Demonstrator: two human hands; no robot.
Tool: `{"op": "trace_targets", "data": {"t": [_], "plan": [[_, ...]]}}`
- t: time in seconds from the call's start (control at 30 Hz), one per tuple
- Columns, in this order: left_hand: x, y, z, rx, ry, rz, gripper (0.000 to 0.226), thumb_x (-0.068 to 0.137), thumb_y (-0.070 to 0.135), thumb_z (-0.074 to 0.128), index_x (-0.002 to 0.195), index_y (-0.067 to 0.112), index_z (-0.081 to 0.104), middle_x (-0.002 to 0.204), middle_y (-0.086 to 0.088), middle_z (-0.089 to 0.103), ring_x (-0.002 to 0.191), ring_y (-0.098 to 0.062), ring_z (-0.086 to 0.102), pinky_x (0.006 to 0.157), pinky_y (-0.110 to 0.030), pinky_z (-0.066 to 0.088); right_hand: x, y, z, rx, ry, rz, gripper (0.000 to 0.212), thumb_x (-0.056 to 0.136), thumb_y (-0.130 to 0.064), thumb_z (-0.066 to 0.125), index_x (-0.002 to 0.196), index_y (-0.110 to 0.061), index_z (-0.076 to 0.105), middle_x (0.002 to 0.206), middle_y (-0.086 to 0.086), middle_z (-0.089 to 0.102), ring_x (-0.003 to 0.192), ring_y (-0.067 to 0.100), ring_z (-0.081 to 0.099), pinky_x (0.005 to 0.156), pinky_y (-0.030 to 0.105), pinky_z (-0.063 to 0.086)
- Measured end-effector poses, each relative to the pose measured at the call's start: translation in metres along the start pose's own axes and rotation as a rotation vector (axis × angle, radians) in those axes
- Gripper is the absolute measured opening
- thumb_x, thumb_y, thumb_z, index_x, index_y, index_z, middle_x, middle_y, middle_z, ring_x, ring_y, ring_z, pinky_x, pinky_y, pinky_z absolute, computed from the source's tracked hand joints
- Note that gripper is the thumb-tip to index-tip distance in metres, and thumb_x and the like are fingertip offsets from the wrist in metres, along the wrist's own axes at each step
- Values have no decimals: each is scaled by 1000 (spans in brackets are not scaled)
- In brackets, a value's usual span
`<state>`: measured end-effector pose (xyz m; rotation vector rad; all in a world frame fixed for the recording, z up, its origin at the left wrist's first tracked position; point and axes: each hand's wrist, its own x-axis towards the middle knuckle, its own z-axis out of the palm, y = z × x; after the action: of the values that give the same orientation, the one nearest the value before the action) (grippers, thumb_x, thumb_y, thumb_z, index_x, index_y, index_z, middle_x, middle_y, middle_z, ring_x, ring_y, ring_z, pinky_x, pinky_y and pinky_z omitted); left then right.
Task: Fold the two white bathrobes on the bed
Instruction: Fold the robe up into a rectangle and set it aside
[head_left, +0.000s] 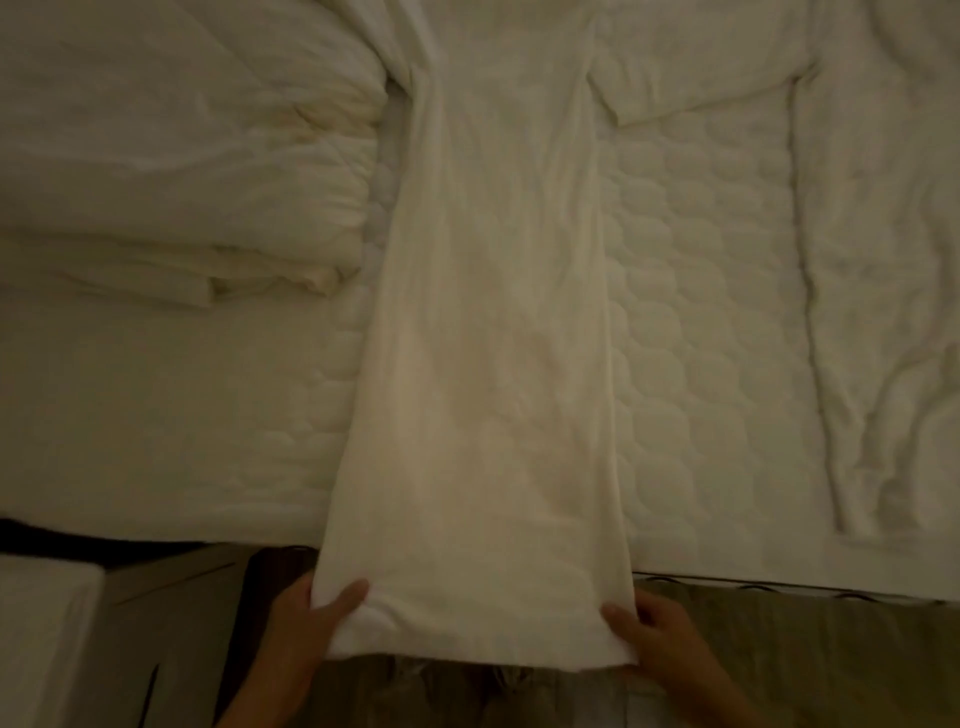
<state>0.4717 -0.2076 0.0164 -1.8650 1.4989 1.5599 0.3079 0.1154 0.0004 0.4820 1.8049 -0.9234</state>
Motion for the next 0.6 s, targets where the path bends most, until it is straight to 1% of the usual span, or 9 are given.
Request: {"op": "trace_targets", "data": {"t": [0.1,0.17,0.23,0.27,0.4,0.43,0.5,0.57,0.6], "plan": [[-19,38,-14,-53,-88,-46,97,42,34,99,128,8,62,119,-15,67,99,-33,65,84,-44,55,-9,-45,-20,-132,-143,145,37,86,-16,77,120,-2,70,99,8,78,90,28,75,83,47,62],[-28,78,-26,-120,-126,-32,113,40,30,100,142,20,51,131,-13,59,103,-34,63,79,-44,56,-22,-92,-34,-36,-193,139,57,81,-10,80,134,-13,59,115,11,71,94,33,73,73,43,63],[-30,124,-34,-211,-157,14,96,65,15,89,148,29,43,136,-12,53,105,-35,62,74,-43,56,-32,-144,-46,82,-180,32,76,80,-4,79,139,-38,45,117,8,62,90,31,70,59,35,59],[-23,150,-37,-257,-187,45,81,78,8,79,147,30,43,135,-13,55,105,-34,62,71,-43,58,-32,-172,-53,117,-141,-39,73,84,-3,75,136,-44,44,111,8,62,81,27,68,53,31,56],[3,267,-19,-524,-272,161,25,99,4,52,121,14,58,105,-14,65,80,-24,70,51,-32,60,-6,-282,-72,453,-22,-213,38,96,-4,58,133,-10,60,83,9,74,59,13,69,49,20,54],[14,297,-10,-609,-274,189,16,100,11,52,114,12,60,102,-15,66,74,-23,73,53,-32,61,5,-306,-74,560,-5,-256,38,98,-9,59,136,-8,58,90,8,75,66,13,74,55,22,58],[44,342,4,-688,-286,260,29,101,37,53,119,16,58,108,-14,70,85,-27,75,73,-40,63,29,-345,-74,645,9,-389,54,95,-27,63,146,-17,46,116,12,72,92,22,76,71,32,62],[75,362,23,-450,-137,412,59,95,60,48,139,20,47,127,-11,66,113,-33,66,99,-48,53,53,-365,-63,477,127,-460,73,91,-40,67,155,-30,31,136,11,62,115,29,67,92,45,58],[88,362,33,-144,7,554,70,92,65,47,146,21,42,136,-10,61,123,-33,60,105,-48,47,66,-367,-53,294,236,-467,77,93,-44,66,157,-35,24,141,8,59,123,30,61,102,48,51]]}}
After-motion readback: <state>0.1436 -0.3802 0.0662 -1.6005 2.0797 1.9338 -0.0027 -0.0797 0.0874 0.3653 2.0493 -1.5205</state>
